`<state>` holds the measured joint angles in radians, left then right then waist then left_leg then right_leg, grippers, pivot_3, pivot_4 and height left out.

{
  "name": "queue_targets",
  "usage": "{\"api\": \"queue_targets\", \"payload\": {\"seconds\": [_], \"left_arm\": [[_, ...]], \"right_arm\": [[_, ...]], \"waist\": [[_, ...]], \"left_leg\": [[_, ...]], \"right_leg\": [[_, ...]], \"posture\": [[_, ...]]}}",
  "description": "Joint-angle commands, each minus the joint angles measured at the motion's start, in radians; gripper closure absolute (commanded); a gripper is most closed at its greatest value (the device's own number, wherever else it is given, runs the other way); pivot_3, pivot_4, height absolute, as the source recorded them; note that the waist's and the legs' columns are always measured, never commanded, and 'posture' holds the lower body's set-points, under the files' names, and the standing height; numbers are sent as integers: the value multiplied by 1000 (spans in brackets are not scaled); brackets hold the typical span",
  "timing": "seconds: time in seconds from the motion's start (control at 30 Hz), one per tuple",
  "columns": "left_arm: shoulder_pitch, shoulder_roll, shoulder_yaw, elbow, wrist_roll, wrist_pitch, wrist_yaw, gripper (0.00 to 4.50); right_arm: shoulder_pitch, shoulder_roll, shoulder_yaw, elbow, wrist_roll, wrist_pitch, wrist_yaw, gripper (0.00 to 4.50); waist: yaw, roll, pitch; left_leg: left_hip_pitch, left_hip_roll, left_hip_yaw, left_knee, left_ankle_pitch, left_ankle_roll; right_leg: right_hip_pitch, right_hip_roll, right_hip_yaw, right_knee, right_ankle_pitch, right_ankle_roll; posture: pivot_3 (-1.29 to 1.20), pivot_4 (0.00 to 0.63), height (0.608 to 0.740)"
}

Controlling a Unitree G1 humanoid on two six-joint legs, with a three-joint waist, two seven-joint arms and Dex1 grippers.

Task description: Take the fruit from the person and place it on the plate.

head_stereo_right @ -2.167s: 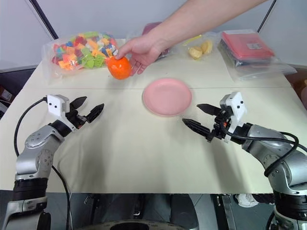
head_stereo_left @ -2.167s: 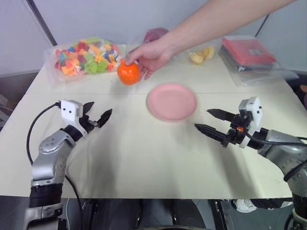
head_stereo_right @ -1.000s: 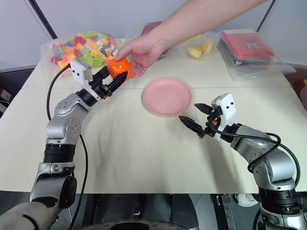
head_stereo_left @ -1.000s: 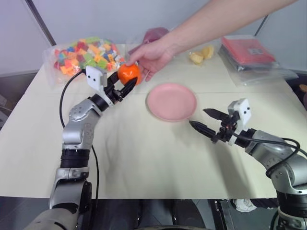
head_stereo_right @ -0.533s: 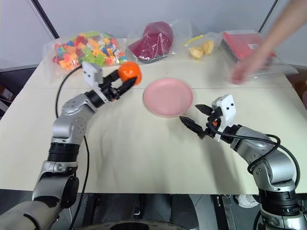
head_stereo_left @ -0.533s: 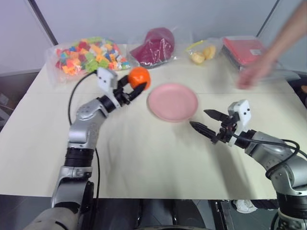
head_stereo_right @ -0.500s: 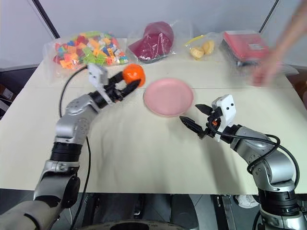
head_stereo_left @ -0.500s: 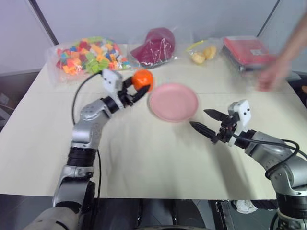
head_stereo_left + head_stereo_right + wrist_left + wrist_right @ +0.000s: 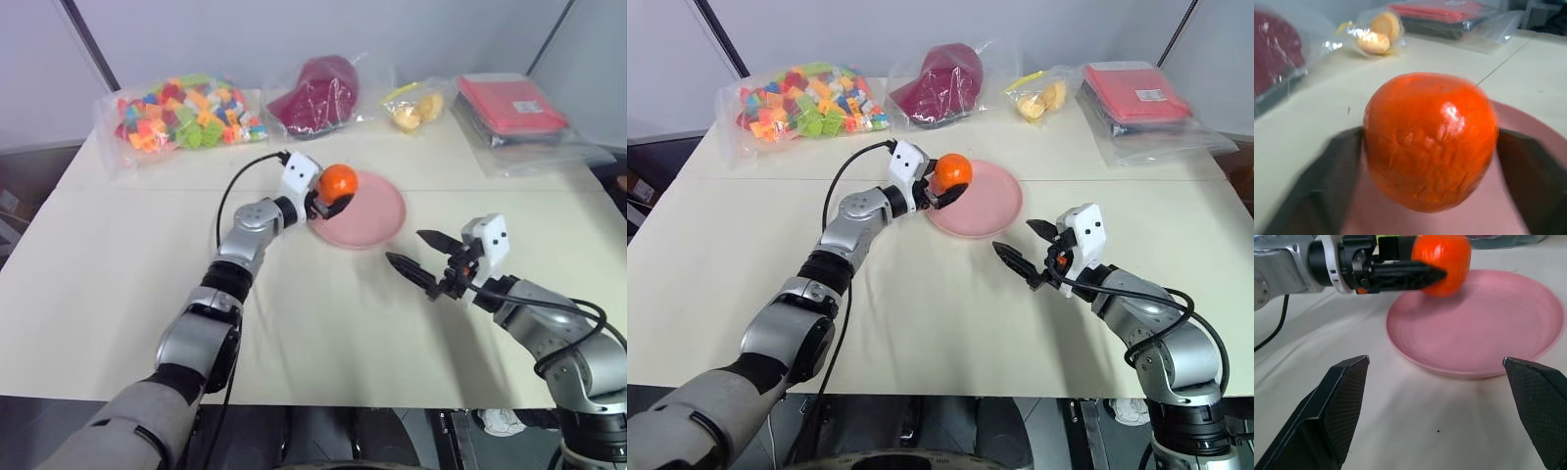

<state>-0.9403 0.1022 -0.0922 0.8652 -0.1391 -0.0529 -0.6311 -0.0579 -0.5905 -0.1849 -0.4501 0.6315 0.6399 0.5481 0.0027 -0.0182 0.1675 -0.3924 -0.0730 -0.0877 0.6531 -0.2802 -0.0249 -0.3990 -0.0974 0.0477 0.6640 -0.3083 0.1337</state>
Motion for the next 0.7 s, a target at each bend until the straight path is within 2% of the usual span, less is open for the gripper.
{"api": "queue_targets", "payload": {"seconds": [0.03,0.2,0.3,0.47,0.57,0.7], "left_arm": [[-29,-5,35,-3,-9,-31,-9,18],[-22,-14,122,-64,-75,-6,25,18],[16,8,168,-201,-146,81,-2,18],[185,158,242,-554,-240,296,-5,18],[291,256,284,-668,-254,362,8,18],[418,338,362,-805,-293,436,44,18]], "right_arm": [[-1,2,-30,-44,2,-22,-6,0],[-20,-3,-27,-17,-10,-33,-1,0],[-36,-8,-29,9,-21,-42,6,0],[-68,-6,-68,83,-52,-89,0,0],[-94,1,-90,142,-83,-131,-16,0],[-117,-10,-107,205,-109,-166,-8,0]], "waist": [[0,0,0],[1,0,0],[-3,0,0],[-25,0,0],[-21,0,0],[-11,0,0]], "left_leg": [[0,0,0,0,0,0],[0,0,0,0,0,0],[0,0,0,0,0,0],[0,1,0,-1,1,-2],[0,1,0,-2,1,-2],[0,1,0,-1,1,-2]], "right_leg": [[0,0,0,0,0,0],[0,0,0,0,0,0],[-1,0,0,0,0,0],[-2,1,1,1,0,0],[-3,1,2,2,0,0],[-2,0,1,1,0,0]], "posture": [[0,150,740],[0,150,740],[0,150,740],[0,150,740],[0,150,740],[0,150,740]]}}
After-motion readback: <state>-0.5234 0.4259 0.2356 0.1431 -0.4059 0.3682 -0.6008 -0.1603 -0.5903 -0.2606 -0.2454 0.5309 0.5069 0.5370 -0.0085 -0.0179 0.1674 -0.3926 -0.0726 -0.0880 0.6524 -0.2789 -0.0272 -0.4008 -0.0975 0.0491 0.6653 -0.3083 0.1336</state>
